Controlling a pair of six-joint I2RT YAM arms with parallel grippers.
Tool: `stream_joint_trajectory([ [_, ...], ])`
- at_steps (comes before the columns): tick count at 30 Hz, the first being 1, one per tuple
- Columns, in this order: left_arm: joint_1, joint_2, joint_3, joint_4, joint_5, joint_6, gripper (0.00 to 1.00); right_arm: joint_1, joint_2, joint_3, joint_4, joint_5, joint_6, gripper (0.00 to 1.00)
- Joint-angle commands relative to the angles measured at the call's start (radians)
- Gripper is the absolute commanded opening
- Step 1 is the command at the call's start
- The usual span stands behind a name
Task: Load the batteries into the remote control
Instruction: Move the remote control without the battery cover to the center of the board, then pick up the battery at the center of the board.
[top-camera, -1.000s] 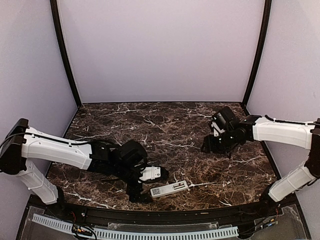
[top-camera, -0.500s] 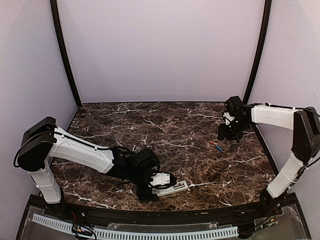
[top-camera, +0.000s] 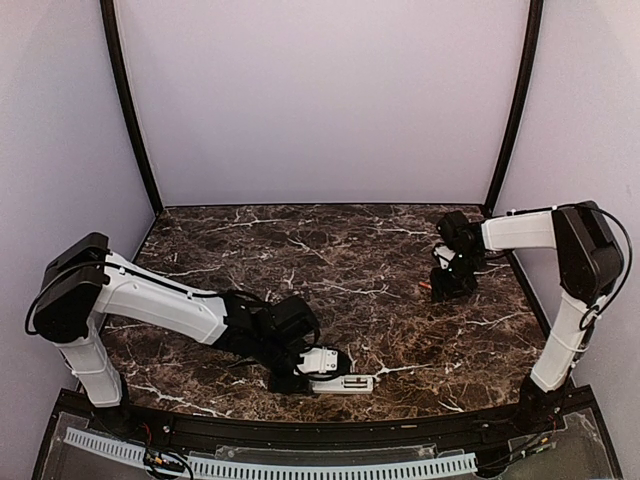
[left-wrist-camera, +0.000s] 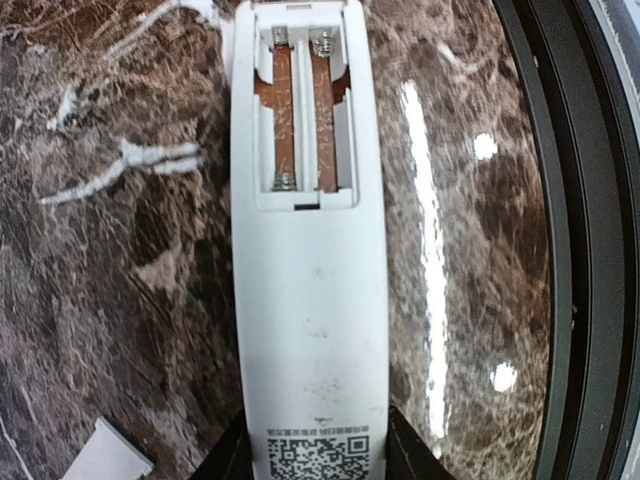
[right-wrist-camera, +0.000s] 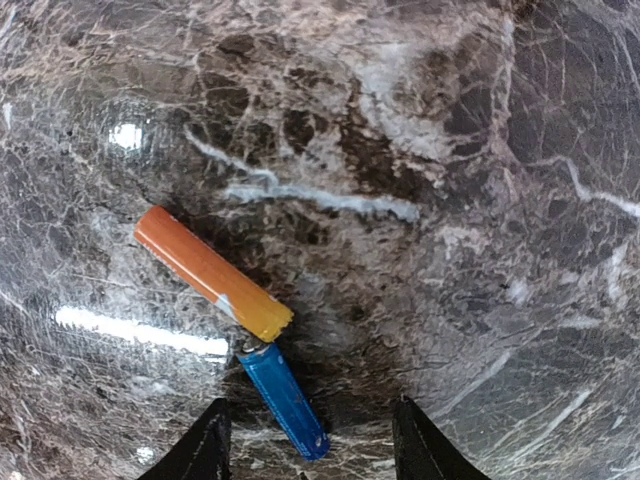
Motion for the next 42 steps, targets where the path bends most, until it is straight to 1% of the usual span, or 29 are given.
stream_joint_trajectory([
  [1,0.001,-0.031,-0.043,-0.214,-0.051,0.047,0.36,-0.002,0.030,0.013,0.005,0.000,-0.027,0.47],
  [4,0.013,-0.066,-0.061,-0.221,-0.063,0.046,0.35,-0.002,0.026,-0.004,0.006,-0.012,-0.022,0.39],
  [8,0.029,-0.079,-0.069,-0.240,-0.063,0.036,0.34,0.005,0.025,-0.023,0.003,-0.022,-0.023,0.33],
  [14,0.043,-0.079,-0.084,-0.266,-0.077,0.049,0.34,0.050,0.047,-0.018,-0.028,0.004,-0.030,0.25],
  [19,0.044,-0.080,-0.068,-0.303,-0.076,0.058,0.39,0.075,0.048,-0.004,-0.056,0.026,-0.014,0.17],
  [21,0.043,-0.078,-0.049,-0.323,-0.065,0.054,0.44,0.080,0.052,-0.002,-0.063,0.018,-0.014,0.12],
  [22,0.043,-0.077,-0.042,-0.339,-0.059,0.050,0.51,0.082,0.054,-0.001,-0.064,0.006,-0.014,0.08],
  [23,0.043,-0.076,-0.029,-0.347,-0.057,0.047,0.55,0.083,0.056,-0.001,-0.064,-0.002,-0.016,0.05],
  [24,0.044,-0.076,-0.022,-0.359,-0.058,0.041,0.65,0.085,0.056,-0.001,-0.065,-0.010,-0.017,0.01],
  [26,0.044,-0.086,-0.003,-0.372,-0.055,0.036,0.74,0.091,0.056,-0.001,-0.066,-0.022,-0.018,0.00],
  [27,0.044,-0.093,0.004,-0.371,-0.052,0.034,0.78,0.094,0.054,0.002,-0.069,-0.024,-0.019,0.00],
  [30,0.044,-0.160,0.006,-0.347,-0.037,0.032,0.81,0.110,0.044,0.011,-0.085,-0.036,-0.027,0.00],
  [32,0.044,-0.223,-0.007,-0.302,-0.049,0.036,0.82,0.125,0.025,0.021,-0.117,-0.060,-0.030,0.00],
  [33,0.044,-0.247,-0.026,-0.246,-0.058,0.041,0.82,0.136,0.014,0.029,-0.129,-0.071,-0.032,0.00],
  [34,0.043,-0.305,-0.041,-0.213,-0.077,0.054,0.82,0.149,-0.004,0.036,-0.143,-0.090,-0.033,0.00],
  [35,0.043,-0.340,-0.082,-0.126,-0.083,0.065,0.81,0.166,-0.024,0.047,-0.153,-0.118,-0.034,0.00],
  [36,0.042,-0.408,-0.106,-0.073,-0.091,0.098,0.81,0.186,-0.046,0.057,-0.162,-0.152,-0.036,0.00],
  [37,0.039,-0.482,-0.164,0.027,-0.092,0.153,0.80,0.217,-0.078,0.069,-0.168,-0.213,-0.037,0.00],
  [38,0.034,-0.520,-0.228,0.082,-0.094,0.187,0.78,0.247,-0.101,0.082,-0.171,-0.261,-0.037,0.00],
  [39,0.020,-0.586,-0.258,0.183,-0.095,0.273,0.73,0.279,-0.124,0.098,-0.171,-0.307,-0.036,0.00],
  [40,0.012,-0.618,-0.313,0.233,-0.095,0.321,0.70,0.317,-0.141,0.114,-0.170,-0.350,-0.032,0.00],
  [41,-0.001,-0.669,-0.335,0.324,-0.102,0.400,0.62,0.354,-0.154,0.134,-0.168,-0.387,-0.024,0.00],
  [42,-0.006,-0.686,-0.370,0.365,-0.108,0.432,0.56,0.389,-0.160,0.154,-0.164,-0.422,-0.014,0.00],
])
